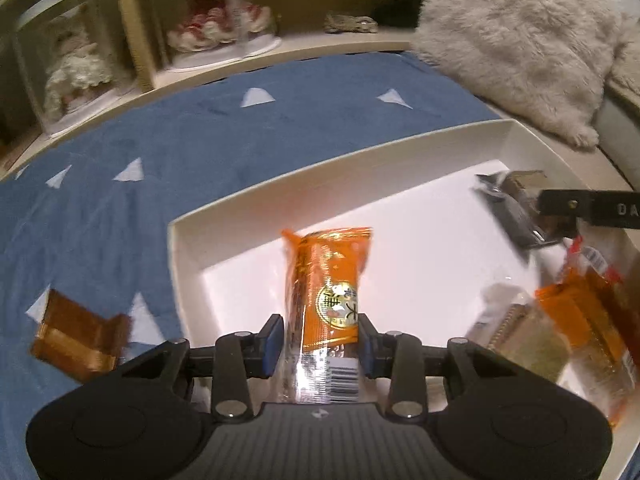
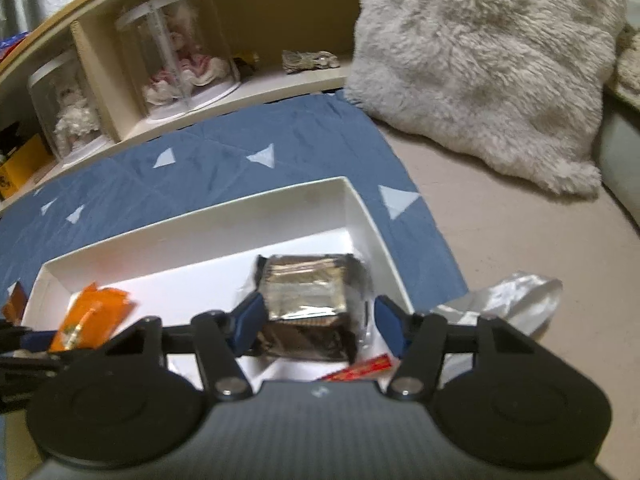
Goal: Organize snacks
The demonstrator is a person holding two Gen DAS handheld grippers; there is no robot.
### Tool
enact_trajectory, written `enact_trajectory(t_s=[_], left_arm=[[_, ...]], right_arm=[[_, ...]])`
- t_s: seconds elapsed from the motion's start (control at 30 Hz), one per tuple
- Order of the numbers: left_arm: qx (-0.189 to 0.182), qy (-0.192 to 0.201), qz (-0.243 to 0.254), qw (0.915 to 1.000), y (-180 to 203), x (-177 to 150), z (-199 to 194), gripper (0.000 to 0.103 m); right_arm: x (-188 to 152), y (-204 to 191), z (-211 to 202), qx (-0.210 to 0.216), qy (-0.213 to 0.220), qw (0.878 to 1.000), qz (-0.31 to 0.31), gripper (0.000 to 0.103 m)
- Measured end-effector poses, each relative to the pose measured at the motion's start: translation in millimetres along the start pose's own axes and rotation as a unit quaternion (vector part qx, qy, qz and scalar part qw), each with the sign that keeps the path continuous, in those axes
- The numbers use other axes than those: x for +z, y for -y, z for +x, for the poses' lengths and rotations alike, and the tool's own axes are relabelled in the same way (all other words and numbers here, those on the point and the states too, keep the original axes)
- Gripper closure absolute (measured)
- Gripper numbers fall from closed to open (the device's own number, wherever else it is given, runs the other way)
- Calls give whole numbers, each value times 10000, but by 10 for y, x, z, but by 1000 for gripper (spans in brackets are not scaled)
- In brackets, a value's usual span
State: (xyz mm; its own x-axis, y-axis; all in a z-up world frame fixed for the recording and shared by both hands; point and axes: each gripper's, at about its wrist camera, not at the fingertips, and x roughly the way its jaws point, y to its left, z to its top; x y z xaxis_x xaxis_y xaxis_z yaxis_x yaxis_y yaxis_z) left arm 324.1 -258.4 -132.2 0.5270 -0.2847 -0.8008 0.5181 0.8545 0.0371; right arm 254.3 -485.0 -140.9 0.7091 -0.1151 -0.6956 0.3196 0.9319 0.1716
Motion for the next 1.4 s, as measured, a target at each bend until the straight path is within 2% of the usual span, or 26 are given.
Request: enact_trajectory(t_s=[0.2,0.37,0.57,0.93,1.27,1.37,1.4], left_arm=[[94,72,-18,9999,-33,-5,-32,60],[-7,85,-43,10000,-9,-15,-68,45],[-85,138,-198,9997,-29,-33,-165,37],[-199,252,-416,9986,-17,-68,-467,26],[-191,433,-542,9974,-20,-151,-818,10],[-142,470,-601,9970,-51,-193,-916,3],[-135,498,-622,9967,-67,-209,-953,2]], right_arm=[[4,-37,-76,41,39,9999,-89,36],[2,-135,-101,13,-21,9995,-315,36],[-40,-207,-98,-187,-159,9981,-571,29],[-118,-296,-454,-87,-93,9978,-643,24],[-211,-437,-784,-91,29,9979,-636,19],[-248,-497,-895,-144,68,9971,-738,14],[-258,-509,-923,-158,82,9969,-770,10]])
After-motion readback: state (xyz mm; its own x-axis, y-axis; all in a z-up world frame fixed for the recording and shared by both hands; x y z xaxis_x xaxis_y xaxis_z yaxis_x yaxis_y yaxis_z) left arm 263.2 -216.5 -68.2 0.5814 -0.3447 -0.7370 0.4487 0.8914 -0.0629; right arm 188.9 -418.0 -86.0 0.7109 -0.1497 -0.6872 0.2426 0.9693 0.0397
